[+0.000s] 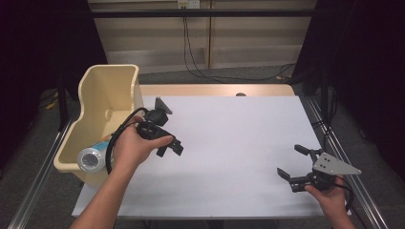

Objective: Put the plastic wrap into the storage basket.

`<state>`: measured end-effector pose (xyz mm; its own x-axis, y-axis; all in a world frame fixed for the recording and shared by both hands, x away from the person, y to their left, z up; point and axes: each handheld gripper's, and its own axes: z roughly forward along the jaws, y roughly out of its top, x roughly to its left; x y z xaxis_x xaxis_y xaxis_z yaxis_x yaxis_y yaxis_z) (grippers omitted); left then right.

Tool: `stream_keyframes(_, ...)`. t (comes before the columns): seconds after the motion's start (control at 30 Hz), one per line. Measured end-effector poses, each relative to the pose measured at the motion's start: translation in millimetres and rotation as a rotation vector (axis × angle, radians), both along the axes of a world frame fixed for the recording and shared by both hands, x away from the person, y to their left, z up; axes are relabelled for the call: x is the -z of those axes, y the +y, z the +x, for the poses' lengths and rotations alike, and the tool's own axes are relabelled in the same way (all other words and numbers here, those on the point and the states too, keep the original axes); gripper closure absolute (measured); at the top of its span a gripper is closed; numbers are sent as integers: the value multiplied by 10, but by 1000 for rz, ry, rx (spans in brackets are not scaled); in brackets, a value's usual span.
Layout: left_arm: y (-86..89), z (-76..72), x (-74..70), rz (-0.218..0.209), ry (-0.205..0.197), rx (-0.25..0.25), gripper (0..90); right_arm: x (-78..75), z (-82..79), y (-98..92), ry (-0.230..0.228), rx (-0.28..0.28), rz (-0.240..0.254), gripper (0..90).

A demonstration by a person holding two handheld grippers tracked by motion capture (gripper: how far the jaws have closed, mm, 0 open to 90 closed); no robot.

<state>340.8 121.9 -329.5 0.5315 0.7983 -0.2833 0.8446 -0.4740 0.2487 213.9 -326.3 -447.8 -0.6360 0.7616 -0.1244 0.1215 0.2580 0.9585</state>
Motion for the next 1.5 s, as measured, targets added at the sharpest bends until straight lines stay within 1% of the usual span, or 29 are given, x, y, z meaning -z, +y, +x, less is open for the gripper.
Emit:
stream_keyframes(0.03, -17, -7, 40, -4, 2, -1, 157, -1, -1, 2, 1, 0, 2, 13)
stream_keyframes(0.07, -17, -7, 40, -4, 2, -1, 157, -1, -1, 2, 1, 0, 2, 13)
stream_keyframes(0.13, -51, -26, 102, 0, 1, 8, 156, 1, 0, 1, 0, -2, -2, 13)
stream_keyframes(0.23, -72, -37, 145, -4, 4, 16, 154, 1, 1, 1, 0, -3, -3, 13)
stream_keyframes(0.3, -89, -44, 227, -8, 9, 17, 153, 1, 1, 1, 0, -2, -3, 13)
stream_keyframes(0.33, -89, -44, 227, -8, 9, 17, 154, 1, 1, 1, 0, -2, -3, 13)
stream_keyframes(0.37, -91, -41, 265, -13, 11, 23, 154, 1, 0, 1, 0, -3, -5, 13)
stream_keyframes(0.5, -101, -50, 376, -8, 19, 27, 154, 0, -3, 2, -1, -5, -9, 14)
stream_keyframes(0.53, -109, -57, 428, -10, 26, 33, 152, 2, -3, 6, -1, -6, -9, 14)
stream_keyframes(0.57, -109, -57, 428, -10, 26, 33, 152, 2, -3, 6, -1, -6, -9, 14)
stream_keyframes(0.63, -116, -65, 487, -2, 23, 36, 152, 6, 0, 11, 4, -8, -9, 14)
stream_keyframes(0.67, -122, -73, 530, -6, 25, 37, 152, 8, 1, 15, 3, -9, -12, 14)
stream_keyframes(0.7, -122, -73, 530, -6, 25, 37, 151, 8, 1, 15, 3, -9, -12, 14)
stream_keyframes(0.9, -138, -105, 684, -29, 32, 51, 153, 8, -2, 16, 3, -7, -10, 14)
stream_keyframes(1.0, -147, -127, 755, -42, 3, 56, 156, 8, -3, 23, 3, -9, -12, 14)
stream_keyframes(1.03, -149, -143, 787, -59, -23, 61, 157, 8, -3, 23, 3, -10, -12, 14)
stream_keyframes(1.07, -149, -143, 787, -59, -23, 61, 156, 8, -3, 23, 3, -10, -12, 14)
stream_keyframes(1.1, -148, -162, 832, -70, -38, 60, 157, 8, -3, 23, 5, -9, -11, 14)
stream_keyframes(1.17, -150, -174, 857, -75, -47, 57, 157, 9, -3, 20, 4, -11, -16, 14)
stream_keyframes(1.2, -149, -185, 879, -86, -69, 58, 157, 9, -3, 20, 4, -11, -16, 14)
stream_keyframes(1.23, -141, -210, 912, -105, -123, 55, 159, 9, -1, 21, 2, -12, -17, 14)
stream_keyframes(1.27, -141, -210, 912, -105, -123, 55, 159, 9, -1, 21, 2, -12, -17, 14)
stream_keyframes(1.3, -129, -250, 925, -146, -214, 45, 159, 9, -3, 21, 3, -13, -16, 14)
stream_keyframes(1.33, -123, -273, 934, -166, -263, 38, 159, 8, -3, 20, 3, -12, -17, 14)
stream_keyframes(1.37, -114, -300, 946, -186, -324, 34, 154, 9, -3, 21, 4, -12, -16, 14)
stream_keyframes(1.4, -114, -300, 946, -186, -324, 34, 145, 9, -3, 21, 4, -12, -16, 14)
stream_keyframes(1.43, -98, -331, 964, -205, -393, 27, 145, 8, -3, 20, 4, -11, -15, 14)
stream_keyframes(1.47, -89, -353, 971, -220, -425, 17, 144, 8, -2, 21, 4, -11, -15, 14)
stream_keyframes(1.5, -61, -405, 1005, -258, -513, 3, 147, 10, 0, 22, -1, -13, -19, 14)
